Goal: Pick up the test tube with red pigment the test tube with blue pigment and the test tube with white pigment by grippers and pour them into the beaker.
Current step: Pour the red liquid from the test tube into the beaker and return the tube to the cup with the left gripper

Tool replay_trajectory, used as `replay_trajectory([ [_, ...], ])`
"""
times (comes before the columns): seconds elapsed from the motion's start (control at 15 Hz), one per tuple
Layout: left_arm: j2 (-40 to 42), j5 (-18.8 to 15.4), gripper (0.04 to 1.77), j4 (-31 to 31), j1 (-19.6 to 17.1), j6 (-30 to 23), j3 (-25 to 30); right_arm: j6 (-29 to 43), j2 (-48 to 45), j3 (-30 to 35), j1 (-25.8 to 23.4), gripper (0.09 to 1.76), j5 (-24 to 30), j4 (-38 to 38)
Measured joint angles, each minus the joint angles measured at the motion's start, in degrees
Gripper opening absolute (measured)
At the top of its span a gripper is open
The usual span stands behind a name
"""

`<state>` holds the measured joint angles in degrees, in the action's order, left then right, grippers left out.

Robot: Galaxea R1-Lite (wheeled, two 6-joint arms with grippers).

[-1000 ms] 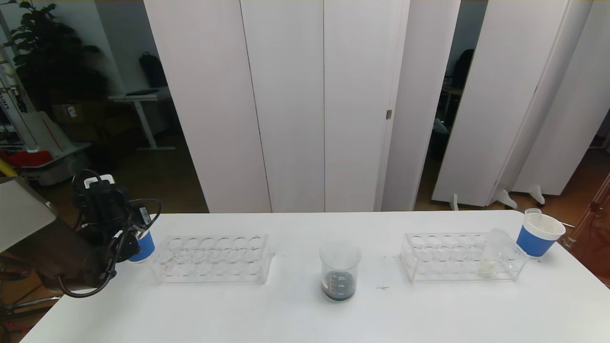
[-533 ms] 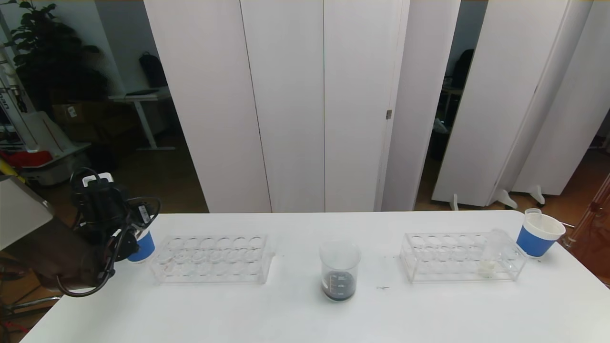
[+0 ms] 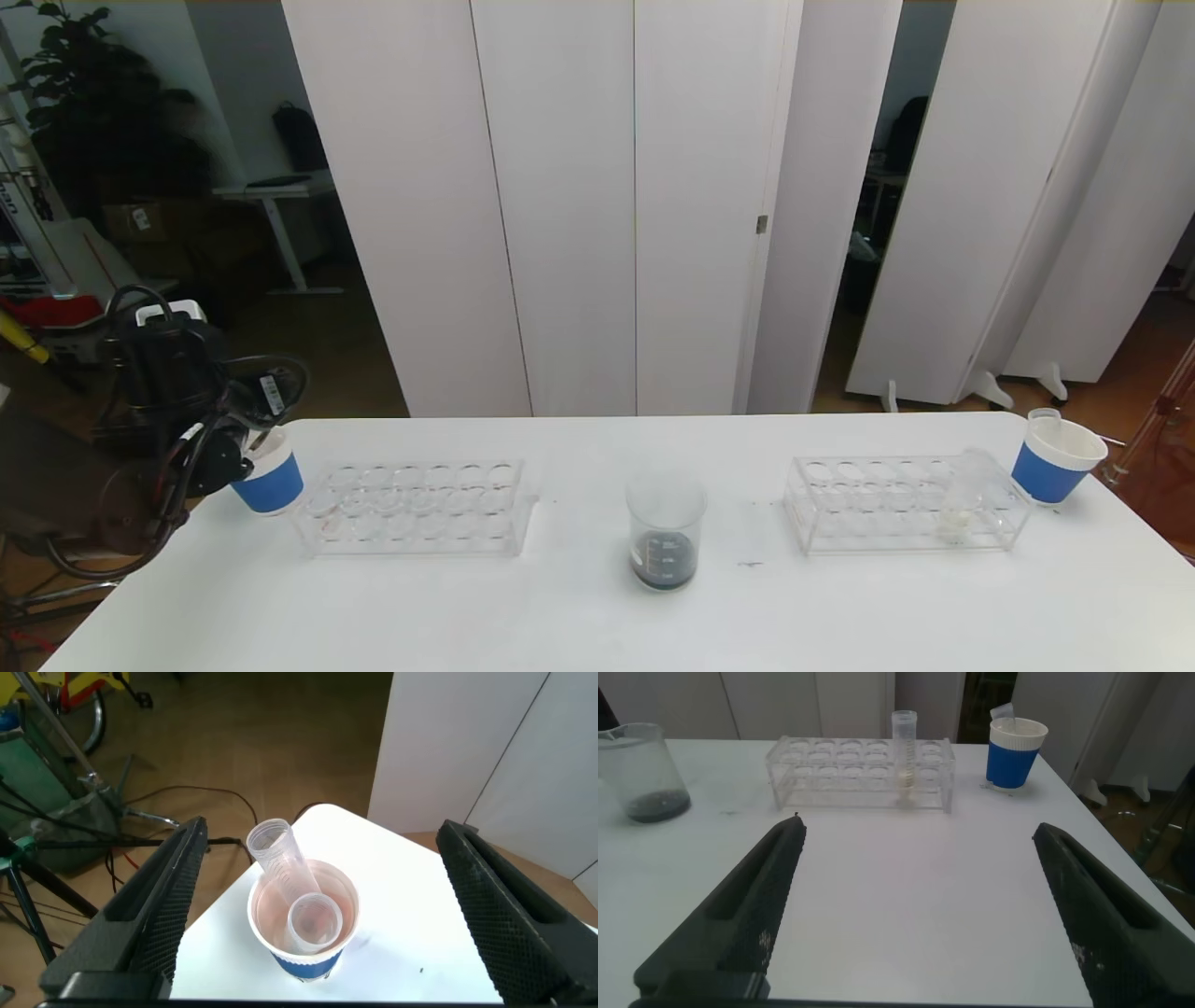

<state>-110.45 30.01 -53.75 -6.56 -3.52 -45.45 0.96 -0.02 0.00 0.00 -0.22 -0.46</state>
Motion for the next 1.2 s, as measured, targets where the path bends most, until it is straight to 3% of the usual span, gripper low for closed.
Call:
replay_trajectory([
  [0.33,15.1,0.2,1.75,10.3,4.0,0.7,4.5,0.0,0.0,0.0,0.0,1.75,0.0,0.0],
  [0.73,36.7,0.2,1.75,31.6,10.3,1.4,6.7,0.0,0.0,0.0,0.0,1.75,0.0,0.0],
  [0.93,48.1,0.2,1.75,41.7,10.9,1.8,7.9,0.0,0.0,0.0,0.0,1.75,0.0,0.0],
  [1.2,63.3,-0.2,1.75,54.2,8.8,1.8,10.6,0.0,0.0,0.0,0.0,1.75,0.0,0.0],
])
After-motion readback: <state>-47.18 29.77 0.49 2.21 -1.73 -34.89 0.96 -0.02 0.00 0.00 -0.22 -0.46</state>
